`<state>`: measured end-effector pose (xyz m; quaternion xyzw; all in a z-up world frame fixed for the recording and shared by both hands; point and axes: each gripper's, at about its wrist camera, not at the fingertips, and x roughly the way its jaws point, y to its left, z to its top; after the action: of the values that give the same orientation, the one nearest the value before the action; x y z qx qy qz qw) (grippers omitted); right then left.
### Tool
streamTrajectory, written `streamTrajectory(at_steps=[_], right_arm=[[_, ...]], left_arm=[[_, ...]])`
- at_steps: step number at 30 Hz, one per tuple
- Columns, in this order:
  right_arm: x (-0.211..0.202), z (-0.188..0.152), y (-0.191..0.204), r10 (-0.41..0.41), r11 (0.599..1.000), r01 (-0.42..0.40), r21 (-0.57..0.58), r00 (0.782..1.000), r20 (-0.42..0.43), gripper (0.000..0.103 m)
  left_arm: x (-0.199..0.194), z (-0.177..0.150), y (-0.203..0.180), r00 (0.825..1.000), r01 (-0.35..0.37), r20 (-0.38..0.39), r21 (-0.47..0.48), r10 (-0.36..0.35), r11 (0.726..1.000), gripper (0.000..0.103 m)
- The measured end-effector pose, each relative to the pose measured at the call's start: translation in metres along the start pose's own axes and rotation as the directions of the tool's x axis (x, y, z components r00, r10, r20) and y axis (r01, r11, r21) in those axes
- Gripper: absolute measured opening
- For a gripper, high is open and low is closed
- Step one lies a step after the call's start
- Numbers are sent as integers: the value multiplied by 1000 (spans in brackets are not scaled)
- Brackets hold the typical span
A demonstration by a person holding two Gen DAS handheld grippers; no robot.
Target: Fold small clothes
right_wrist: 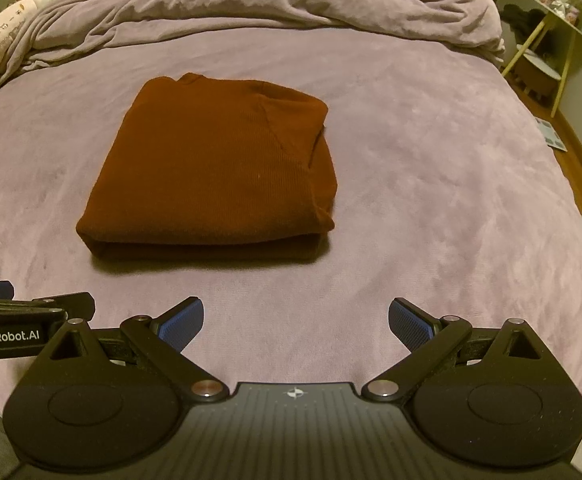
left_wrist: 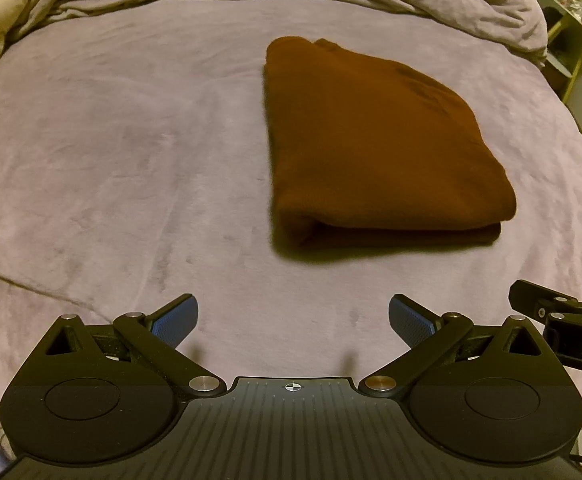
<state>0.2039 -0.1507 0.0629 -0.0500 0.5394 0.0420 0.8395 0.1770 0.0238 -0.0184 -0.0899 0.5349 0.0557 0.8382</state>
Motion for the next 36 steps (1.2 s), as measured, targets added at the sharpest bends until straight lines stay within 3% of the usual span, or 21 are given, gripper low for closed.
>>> streamTrajectory(at_steps=[36], right_arm=[[-6, -4, -1, 11, 1000, -11, 4, 1000, 19, 99]], left_arm=[[-4, -3, -11, 1000, 5, 20, 32, -5, 999, 103]])
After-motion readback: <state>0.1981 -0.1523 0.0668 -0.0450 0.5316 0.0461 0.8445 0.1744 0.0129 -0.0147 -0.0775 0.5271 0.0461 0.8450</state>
